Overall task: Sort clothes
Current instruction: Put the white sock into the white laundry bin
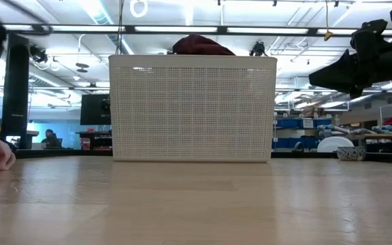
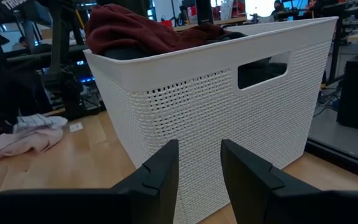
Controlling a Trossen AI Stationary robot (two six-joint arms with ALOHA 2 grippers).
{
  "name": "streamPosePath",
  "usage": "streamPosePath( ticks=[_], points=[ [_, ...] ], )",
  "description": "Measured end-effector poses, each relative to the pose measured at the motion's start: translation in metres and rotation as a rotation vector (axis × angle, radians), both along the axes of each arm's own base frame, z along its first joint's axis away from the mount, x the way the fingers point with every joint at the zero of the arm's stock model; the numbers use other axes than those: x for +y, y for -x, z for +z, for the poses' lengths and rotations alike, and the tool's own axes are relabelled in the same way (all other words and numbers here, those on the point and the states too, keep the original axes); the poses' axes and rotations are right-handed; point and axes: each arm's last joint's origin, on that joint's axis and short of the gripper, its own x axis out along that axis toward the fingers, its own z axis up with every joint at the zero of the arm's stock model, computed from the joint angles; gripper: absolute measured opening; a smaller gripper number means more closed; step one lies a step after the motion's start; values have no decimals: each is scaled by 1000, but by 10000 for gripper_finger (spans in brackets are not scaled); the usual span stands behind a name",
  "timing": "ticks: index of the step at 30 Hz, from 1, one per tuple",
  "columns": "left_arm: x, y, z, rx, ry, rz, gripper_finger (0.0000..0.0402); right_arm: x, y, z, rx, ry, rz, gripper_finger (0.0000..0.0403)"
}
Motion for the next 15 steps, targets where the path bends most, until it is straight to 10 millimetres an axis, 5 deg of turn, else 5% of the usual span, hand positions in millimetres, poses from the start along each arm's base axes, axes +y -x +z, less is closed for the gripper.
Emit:
streamPosePath(
  ticks=[15],
  points=[
    [-4,-12,100,-177,-109,-84,1,0,0,0,0,0,0,121]
  ],
)
